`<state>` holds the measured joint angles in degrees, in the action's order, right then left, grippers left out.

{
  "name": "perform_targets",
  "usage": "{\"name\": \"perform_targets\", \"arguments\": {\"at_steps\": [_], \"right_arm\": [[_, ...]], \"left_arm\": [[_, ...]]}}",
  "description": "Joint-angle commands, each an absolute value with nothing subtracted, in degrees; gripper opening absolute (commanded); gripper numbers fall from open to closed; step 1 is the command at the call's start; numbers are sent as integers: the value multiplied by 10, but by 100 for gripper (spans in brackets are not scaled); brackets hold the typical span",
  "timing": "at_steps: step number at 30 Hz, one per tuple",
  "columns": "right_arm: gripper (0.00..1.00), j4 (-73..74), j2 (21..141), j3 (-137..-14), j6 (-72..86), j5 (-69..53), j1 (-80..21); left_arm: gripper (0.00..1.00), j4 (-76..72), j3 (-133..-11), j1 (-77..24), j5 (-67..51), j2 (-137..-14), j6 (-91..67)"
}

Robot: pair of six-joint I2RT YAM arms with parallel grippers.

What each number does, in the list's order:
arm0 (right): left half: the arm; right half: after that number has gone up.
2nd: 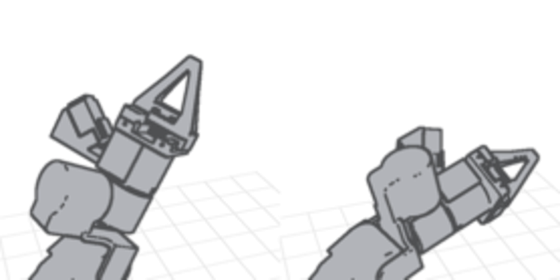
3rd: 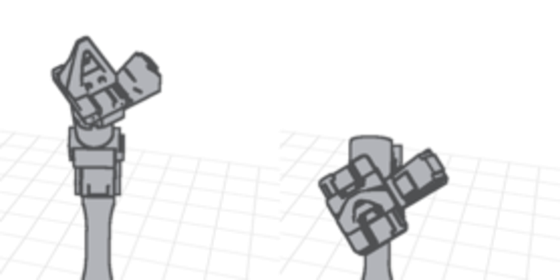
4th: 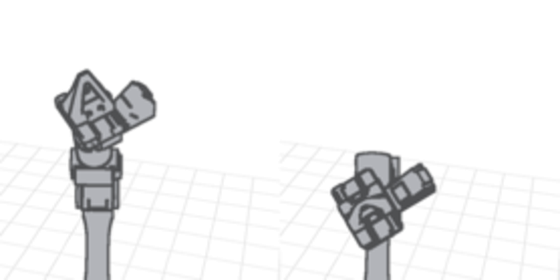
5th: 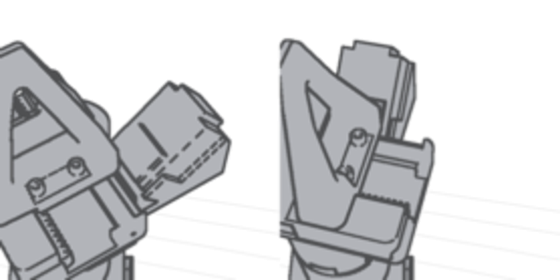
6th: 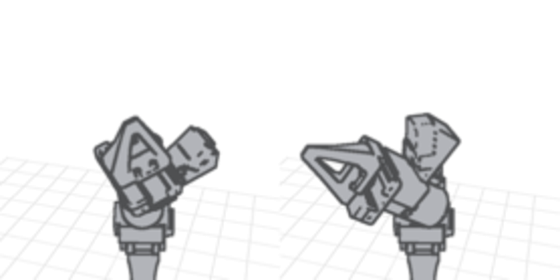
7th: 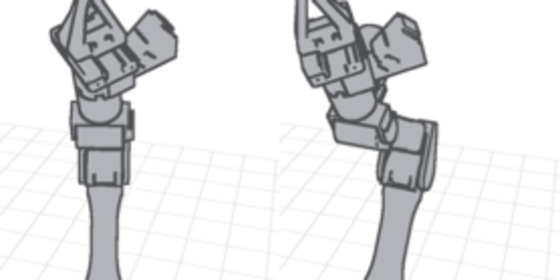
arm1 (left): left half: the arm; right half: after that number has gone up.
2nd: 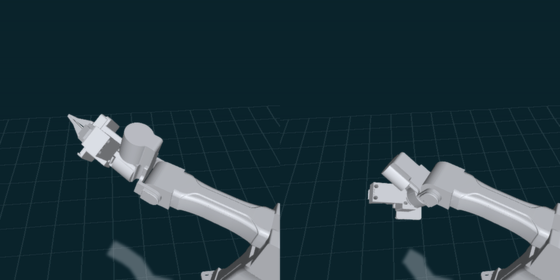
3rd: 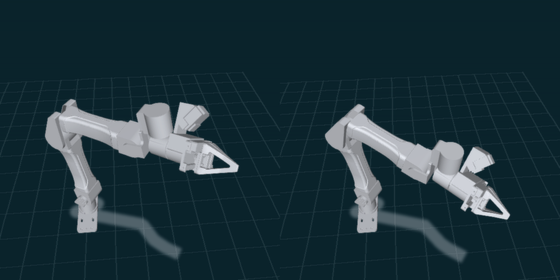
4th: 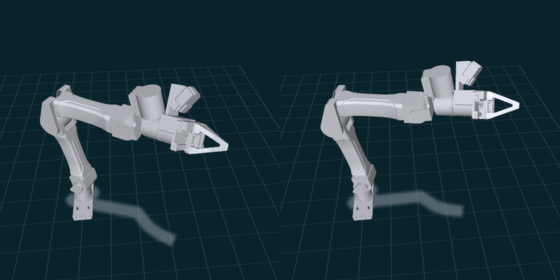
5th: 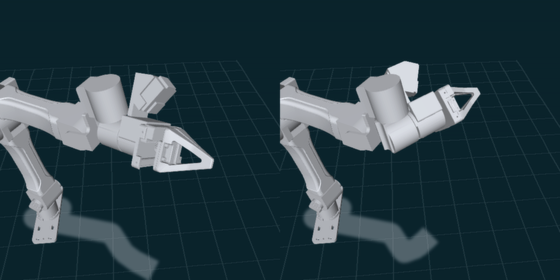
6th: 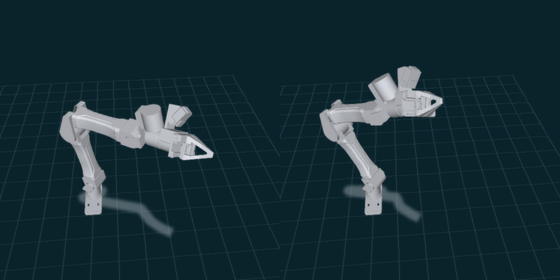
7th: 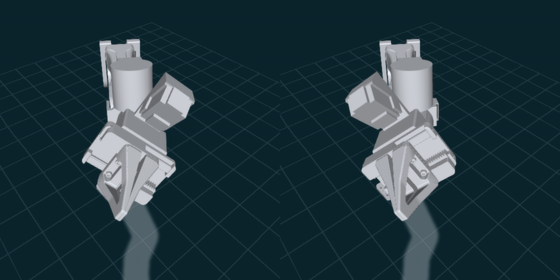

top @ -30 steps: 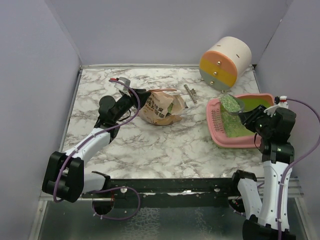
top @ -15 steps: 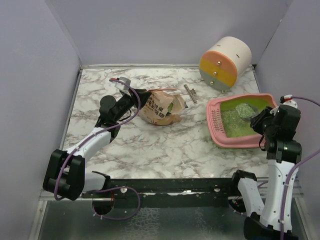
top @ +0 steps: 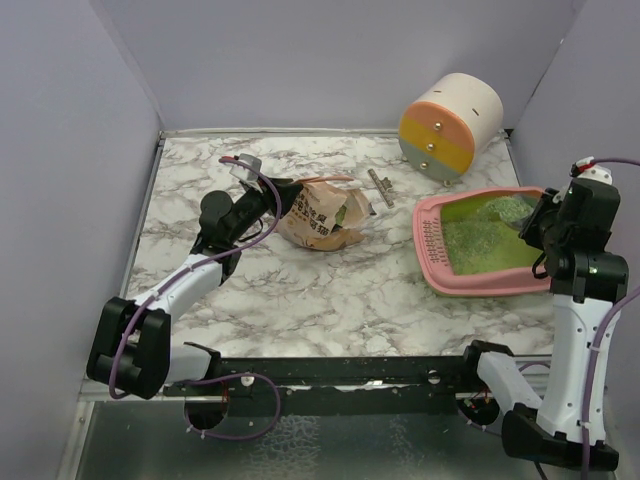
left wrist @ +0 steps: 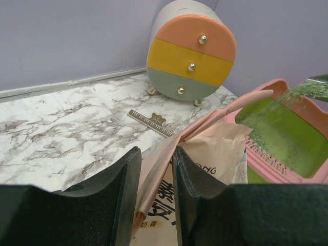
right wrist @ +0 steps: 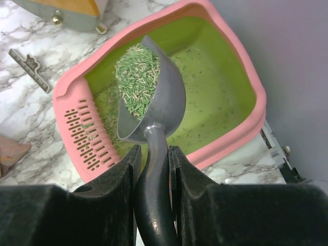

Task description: Fill the litter box with clean litter

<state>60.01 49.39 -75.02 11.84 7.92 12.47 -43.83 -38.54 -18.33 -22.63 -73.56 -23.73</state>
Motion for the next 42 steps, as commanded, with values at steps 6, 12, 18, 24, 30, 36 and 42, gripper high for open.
{"name": "perform_targets", "arguments": {"at_steps": [6, 12, 18, 24, 30, 36, 42], "right_arm": [[1, 680, 542, -863, 103, 217, 96], [1, 734, 583, -923, 109, 250, 78], [1, 733, 594, -896, 106, 258, 75], [1, 724, 619, -890, 91, 218, 72], [1, 722, 656, -889, 88, 164, 58], [1, 722, 671, -889, 85, 142, 42], [1, 722, 674, -890, 85, 138, 33]], "left_arm": [[33, -448, -399, -179, -234, -756, -250], [33, -448, -399, -179, -235, -765, -250], [33, -448, -400, -179, -238, -768, -254], [33, -448, -401, -179, -241, -764, -252], [33, -448, -399, -179, -239, -758, -249], [33, -448, -399, -179, -238, -756, -245], [33, -448, -398, -179, -239, -755, -243]]}}
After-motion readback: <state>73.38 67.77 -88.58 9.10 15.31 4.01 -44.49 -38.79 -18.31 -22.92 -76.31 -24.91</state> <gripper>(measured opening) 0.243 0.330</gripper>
